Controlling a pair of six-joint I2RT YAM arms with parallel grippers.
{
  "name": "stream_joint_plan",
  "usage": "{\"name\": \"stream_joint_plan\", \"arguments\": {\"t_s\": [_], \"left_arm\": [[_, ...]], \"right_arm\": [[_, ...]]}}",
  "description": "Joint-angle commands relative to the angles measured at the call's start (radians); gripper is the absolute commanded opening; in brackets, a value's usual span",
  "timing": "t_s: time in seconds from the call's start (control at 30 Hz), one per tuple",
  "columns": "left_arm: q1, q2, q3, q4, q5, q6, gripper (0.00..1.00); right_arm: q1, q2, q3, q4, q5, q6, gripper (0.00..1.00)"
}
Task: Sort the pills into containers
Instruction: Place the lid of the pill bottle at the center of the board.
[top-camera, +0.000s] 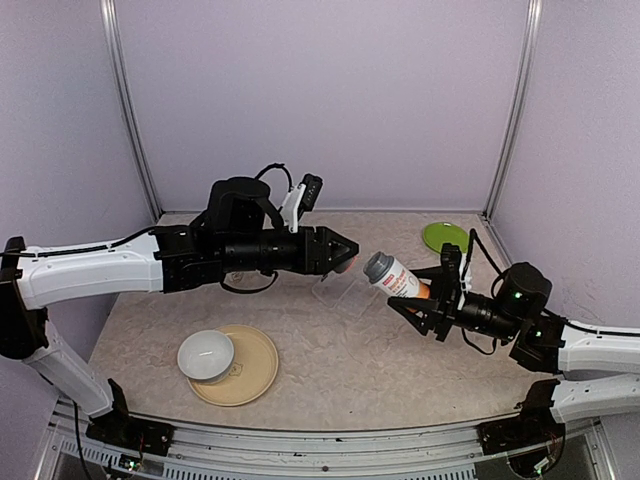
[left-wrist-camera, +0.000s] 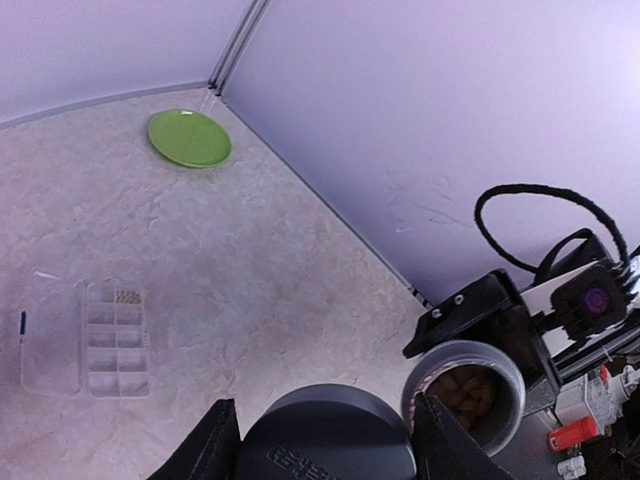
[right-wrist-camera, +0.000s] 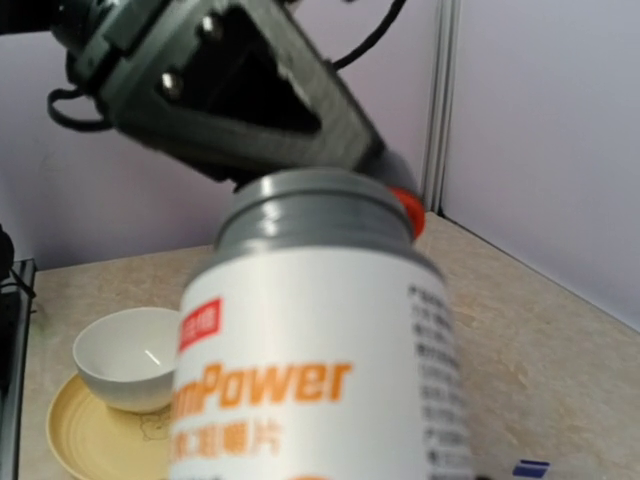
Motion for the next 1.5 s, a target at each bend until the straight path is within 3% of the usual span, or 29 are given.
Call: {"name": "stream_joint_plan", "arguments": {"t_s": [0.0, 0.17, 0.57, 0.97, 1.47], "left_arm": [[0.013, -0.024, 0.022, -0.109, -0.147, 0.052, 0.45], [0.049, -0.014, -0.024, -0.171, -0.3, 0.109, 0.45], [0.193, 0.087, -0.129, -0.155, -0.38, 0.17, 0.45], [0.269, 0.245, -0.149, -0.104, -0.392, 0.206, 0.45], [0.32, 0.292, -0.164, -0.078, -0.384, 0.21, 0.45]], "right_arm": [[-0.004, -0.028, -0.01, 0.036, 0.022, -0.012, 0.06], [-0.005, -0.05, -0.017, 0.03, 0.027, -0.009, 0.07], [-0.005, -0.082, -0.022, 0.0, 0.035, -0.006, 0.07], [-0.004, -0.096, -0.024, -0.015, 0.03, -0.002, 0.07], [-0.004, -0.106, -0.007, -0.05, 0.033, -0.015, 0.07]]}}
